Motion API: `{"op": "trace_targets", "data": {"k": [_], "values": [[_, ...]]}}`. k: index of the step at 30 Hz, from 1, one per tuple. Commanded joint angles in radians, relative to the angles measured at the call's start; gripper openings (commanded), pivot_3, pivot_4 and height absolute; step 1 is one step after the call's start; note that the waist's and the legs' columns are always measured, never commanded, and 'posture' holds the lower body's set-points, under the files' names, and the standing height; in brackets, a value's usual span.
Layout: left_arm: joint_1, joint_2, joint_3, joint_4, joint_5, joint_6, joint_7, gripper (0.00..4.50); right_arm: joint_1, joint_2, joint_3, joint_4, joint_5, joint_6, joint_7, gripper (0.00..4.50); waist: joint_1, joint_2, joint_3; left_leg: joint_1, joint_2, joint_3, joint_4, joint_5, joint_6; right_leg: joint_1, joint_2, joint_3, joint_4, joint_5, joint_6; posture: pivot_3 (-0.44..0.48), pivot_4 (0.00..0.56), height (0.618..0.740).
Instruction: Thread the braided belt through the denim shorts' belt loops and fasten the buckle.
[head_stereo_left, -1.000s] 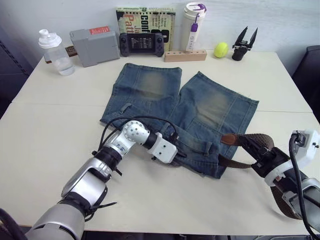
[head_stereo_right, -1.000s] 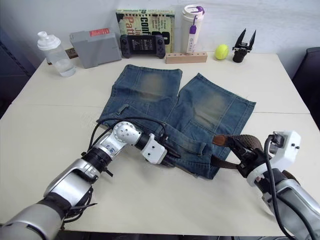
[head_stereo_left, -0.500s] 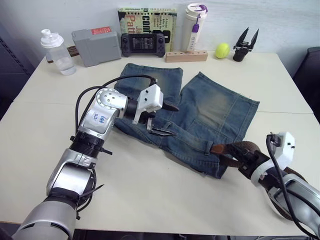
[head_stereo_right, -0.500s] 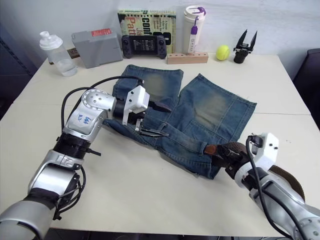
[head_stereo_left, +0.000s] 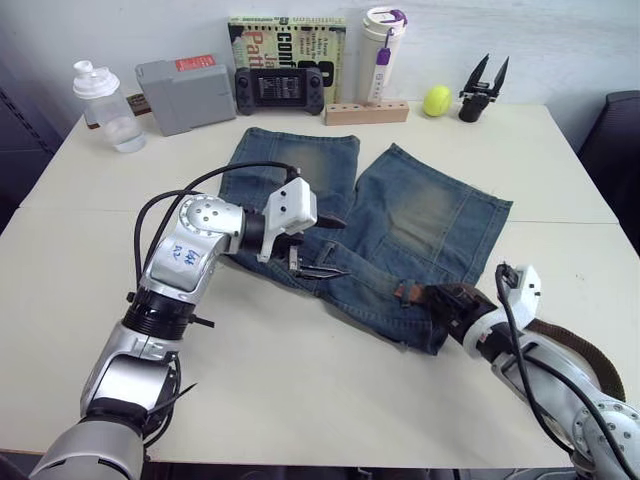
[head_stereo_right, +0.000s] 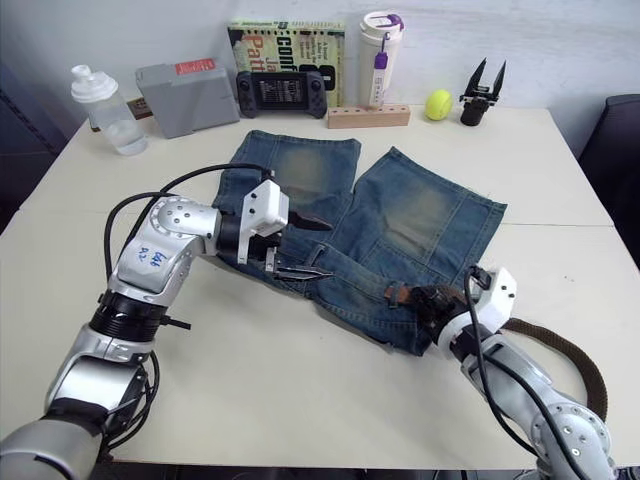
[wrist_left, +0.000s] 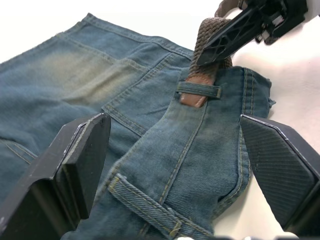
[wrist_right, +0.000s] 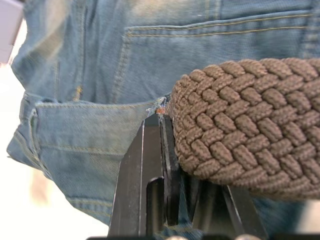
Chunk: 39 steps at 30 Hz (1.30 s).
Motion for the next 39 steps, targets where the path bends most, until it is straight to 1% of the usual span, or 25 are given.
{"op": "trace_targets", "data": {"k": [1,6,9,11,13,14,16,18,21,25,27,31,33,35,37,38,39], "values": [[0.010,0.013,0.020,-0.075,-0.017,0.034,0.020,4.48,-0.046,0.048,0.050,0.057,-0.069,0.032,0.060,0.00,-0.005,0.000,0.000,0.000,0.000,0.000,0.000,0.000,0.000,0.000,0.000,0.000,0.000,0.000,0.000,0.000,0.150,0.694],[0.034,0.013,-0.007,-0.110,-0.004,0.037,0.027,4.48,-0.098,0.133,0.081,0.133,-0.145,0.056,0.123,0.00,-0.016,0.000,0.000,0.000,0.001,0.001,-0.001,0.000,-0.001,-0.001,0.001,0.000,0.001,0.000,-0.001,0.000,0.150,0.694],[0.053,0.024,-0.057,-0.115,0.041,-0.030,0.004,4.48,-0.095,0.167,0.106,0.163,-0.196,0.089,0.168,0.00,-0.016,0.000,0.000,0.000,0.002,0.001,-0.001,0.001,-0.001,-0.002,0.002,0.001,0.002,-0.001,-0.002,0.000,0.150,0.694],[0.062,0.026,-0.081,-0.110,0.056,-0.070,-0.012,4.48,-0.084,0.169,0.107,0.178,-0.226,0.112,0.198,0.00,-0.017,0.001,0.000,0.000,0.002,0.002,-0.001,0.000,-0.002,-0.002,0.002,0.002,0.002,-0.001,-0.002,0.000,0.150,0.694],[0.062,0.021,-0.097,-0.099,0.067,-0.103,-0.023,4.50,-0.068,0.170,0.091,0.180,-0.237,0.126,0.227,0.91,-0.015,0.000,-0.001,0.000,0.002,0.002,-0.001,0.000,-0.002,-0.002,0.002,0.002,0.002,-0.001,-0.002,0.000,0.150,0.694],[0.060,0.019,-0.103,-0.092,0.071,-0.117,-0.028,4.50,-0.062,0.171,0.080,0.175,-0.234,0.131,0.238,1.25,-0.015,0.001,-0.001,0.000,0.002,0.002,-0.001,0.000,-0.002,-0.003,0.002,0.002,0.002,-0.001,-0.002,0.000,0.150,0.694],[0.055,0.019,-0.115,-0.070,0.086,-0.154,-0.038,4.50,-0.047,0.155,0.052,0.144,-0.213,0.146,0.264,2.18,-0.015,0.000,-0.001,0.001,0.002,0.002,-0.001,0.000,-0.002,-0.002,0.002,0.002,0.002,-0.001,-0.002,0.000,0.150,0.694],[0.046,0.019,-0.128,-0.036,0.112,-0.199,-0.043,4.50,-0.021,0.115,0.024,0.097,-0.200,0.173,0.284,3.05,-0.013,0.001,-0.002,0.001,0.002,0.002,-0.001,0.000,-0.002,-0.002,0.001,0.002,0.002,-0.001,-0.002,0.000,0.150,0.694],[0.028,0.016,-0.138,0.025,0.144,-0.267,-0.050,4.50,0.032,0.025,-0.001,0.001,-0.163,0.227,0.332,4.37,-0.002,0.001,-0.002,0.000,0.001,0.002,-0.001,-0.001,-0.002,-0.002,0.000,0.002,0.001,-0.001,-0.002,0.000,0.150,0.694],[0.004,0.003,-0.145,0.098,0.167,-0.339,-0.068,4.50,0.080,-0.086,-0.013,-0.106,-0.110,0.276,0.388,4.37,0.007,0.001,-0.002,0.000,0.000,0.002,0.000,-0.001,-0.001,-0.002,-0.002,0.002,0.000,-0.001,-0.002,0.000,0.150,0.694],[-0.015,-0.009,-0.150,0.136,0.176,-0.370,-0.075,4.50,0.082,-0.147,-0.005,-0.145,-0.145,0.309,0.437,4.37,0.009,0.001,-0.002,0.000,0.000,0.002,0.000,-0.001,-0.001,-0.002,-0.002,0.002,0.000,-0.001,-0.002,0.000,0.150,0.694],[-0.047,-0.032,-0.153,0.197,0.190,-0.425,-0.088,4.50,0.051,-0.226,0.016,-0.200,-0.224,0.338,0.515,4.37,0.010,0.001,-0.002,0.000,0.000,0.002,0.000,-0.001,-0.001,-0.003,-0.002,0.001,0.000,-0.001,-0.002,0.000,0.150,0.694],[-0.060,-0.037,-0.159,0.228,0.204,-0.464,-0.096,4.50,0.019,-0.275,0.037,-0.248,-0.355,0.331,0.591,4.37,0.010,0.001,-0.002,0.000,0.000,0.003,0.000,-0.001,-0.001,-0.003,-0.001,0.001,0.000,-0.001,-0.002,0.000,0.150,0.694],[-0.073,-0.048,-0.161,0.263,0.218,-0.509,-0.097,4.50,-0.017,-0.340,0.076,-0.298,-0.556,0.290,0.684,4.37,0.011,0.001,-0.002,-0.001,0.000,0.003,0.000,-0.001,-0.001,-0.004,-0.001,0.001,0.000,-0.001,-0.002,0.000,0.150,0.694],[-0.096,-0.088,-0.154,0.326,0.223,-0.583,-0.072,4.50,-0.039,-0.482,0.196,-0.331,-0.836,0.237,0.792,4.37,0.011,0.001,-0.002,-0.001,0.000,0.003,0.001,-0.001,-0.001,-0.004,-0.001,0.001,0.000,-0.001,-0.002,0.000,0.150,0.694],[-0.108,-0.120,-0.141,0.361,0.213,-0.613,-0.047,4.50,-0.049,-0.529,0.242,-0.332,-0.932,0.216,0.826,4.37,0.011,0.001,-0.002,-0.001,0.000,0.003,0.001,-0.001,-0.001,-0.004,-0.001,0.001,0.000,-0.001,-0.002,0.000,0.150,0.694],[-0.116,-0.142,-0.131,0.385,0.205,-0.632,-0.031,4.50,-0.056,-0.555,0.271,-0.331,-0.991,0.200,0.847,4.37,0.011,0.001,-0.002,-0.001,0.000,0.003,0.001,-0.001,0.000,-0.004,-0.001,0.001,0.000,-0.001,-0.002,0.000,0.150,0.694]]}}
